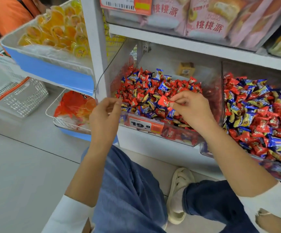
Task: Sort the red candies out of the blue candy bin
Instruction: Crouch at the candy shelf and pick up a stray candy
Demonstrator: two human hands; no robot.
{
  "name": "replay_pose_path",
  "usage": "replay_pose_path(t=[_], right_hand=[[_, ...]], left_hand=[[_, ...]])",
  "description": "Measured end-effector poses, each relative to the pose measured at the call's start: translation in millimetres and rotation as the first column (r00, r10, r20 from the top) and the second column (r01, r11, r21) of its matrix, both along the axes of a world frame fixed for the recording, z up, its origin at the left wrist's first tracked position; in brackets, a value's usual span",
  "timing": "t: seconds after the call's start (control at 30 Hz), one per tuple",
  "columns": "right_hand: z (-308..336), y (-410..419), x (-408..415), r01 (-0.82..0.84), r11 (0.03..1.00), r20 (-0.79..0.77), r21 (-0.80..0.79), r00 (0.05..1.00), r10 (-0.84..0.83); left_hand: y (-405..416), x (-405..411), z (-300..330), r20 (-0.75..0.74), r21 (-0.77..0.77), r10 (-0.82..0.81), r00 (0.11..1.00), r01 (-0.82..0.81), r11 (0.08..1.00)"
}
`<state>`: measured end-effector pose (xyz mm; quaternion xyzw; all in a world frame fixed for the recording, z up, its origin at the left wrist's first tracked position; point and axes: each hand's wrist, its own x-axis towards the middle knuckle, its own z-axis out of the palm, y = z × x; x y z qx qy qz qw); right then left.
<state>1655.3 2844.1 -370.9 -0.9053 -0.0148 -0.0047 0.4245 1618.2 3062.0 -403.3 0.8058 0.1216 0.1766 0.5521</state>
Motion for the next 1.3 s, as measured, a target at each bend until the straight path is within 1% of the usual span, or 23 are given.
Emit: replay_pose_path(t=[0.07,0.13,0.2,0.23,0.27,0.33,0.4,0.43,0.5,0.57,0.63,0.67,0.7,0.73,0.77,0.8,0.83,0.9,0.97,1.07,1.13,1.23,1.3], right_hand=[[-1,2,25,-0.097,0.97,-0.106,-0.224,0.992,0.075],[-5,6,46,-0.103,0.919,-0.104,-0.381,0.992,0.068],[-6,13,59,-0.109,0.904,-0.081,-0.414,0.993,0.082],[-8,18,63,-0.161,0.895,-0.101,-0.416,0.986,0.13],[-10,23,66,-0.242,0.875,-0.138,-0.42,0.97,0.202],[-16,34,70,-0.404,0.8,-0.219,-0.443,0.915,0.34],[-23,42,73,-0.484,0.692,-0.265,-0.536,0.874,0.407],[-27,44,74,-0.502,0.633,-0.282,-0.589,0.862,0.421],[-32,47,74,-0.513,0.537,-0.308,-0.67,0.85,0.427],[-36,46,74,-0.501,0.492,-0.307,-0.713,0.852,0.424],[-36,43,73,-0.483,0.505,-0.28,-0.715,0.86,0.426],[-34,40,72,-0.471,0.557,-0.251,-0.684,0.869,0.426],[-28,37,69,-0.455,0.653,-0.214,-0.606,0.883,0.417],[-22,32,64,-0.425,0.776,-0.17,-0.467,0.904,0.393],[-13,27,57,-0.375,0.883,-0.123,-0.281,0.927,0.355],[-5,20,49,-0.315,0.944,-0.085,-0.099,0.948,0.307],[4,13,38,-0.26,0.965,-0.054,0.035,0.964,0.262],[18,-7,11,-0.188,0.964,-0.012,0.186,0.981,0.193],[30,-30,-22,-0.141,0.946,0.02,0.291,0.99,0.141],[32,-77,-72,0.011,0.917,0.03,0.398,0.999,-0.025],[23,-109,-98,0.164,0.884,0.001,0.438,0.983,-0.183],[3,-155,-136,0.367,0.812,-0.06,0.454,0.922,-0.383],[-10,-175,-156,0.421,0.784,-0.081,0.456,0.897,-0.434]], left_hand=[[-2,18,9,-0.009,0.137,-0.055,0.998,0.056,0.989],[-3,37,13,-0.06,0.308,-0.125,0.99,0.137,0.942],[-3,58,14,-0.115,0.454,-0.185,0.976,0.217,0.864],[-4,68,16,-0.155,0.505,-0.231,0.96,0.279,0.817],[-5,78,14,-0.222,0.543,-0.286,0.932,0.362,0.758],[-10,95,9,-0.402,0.597,-0.379,0.833,0.553,0.582],[-18,106,-1,-0.536,0.629,-0.382,0.753,0.658,0.414],[-21,109,-6,-0.574,0.631,-0.363,0.734,0.679,0.375],[-26,112,-16,-0.589,0.646,-0.325,0.74,0.672,0.362],[-28,113,-18,-0.582,0.653,-0.304,0.754,0.656,0.379],[-28,112,-13,-0.563,0.645,-0.318,0.763,0.646,0.409],[-27,110,-10,-0.537,0.638,-0.332,0.776,0.631,0.441],[-25,107,-5,-0.493,0.619,-0.351,0.796,0.605,0.5],[-23,103,1,-0.44,0.573,-0.373,0.817,0.576,0.584],[-21,98,10,-0.387,0.492,-0.405,0.828,0.557,0.669],[-21,91,19,-0.337,0.384,-0.45,0.827,0.557,0.736],[-23,83,29,-0.296,0.27,-0.502,0.813,0.575,0.772],[-33,64,47,-0.23,0.111,-0.598,0.767,0.632,0.767],[-53,42,60,-0.169,0.038,-0.67,0.723,0.684,0.728],[-98,5,61,-0.073,-0.149,-0.676,0.733,0.663,0.734],[-122,-18,43,-0.134,-0.281,-0.642,0.755,0.593,0.755],[-166,-51,0,-0.367,-0.417,-0.678,0.637,0.539,0.732],[-193,-69,-25,-0.43,-0.562,-0.662,0.614,0.392,0.728]])
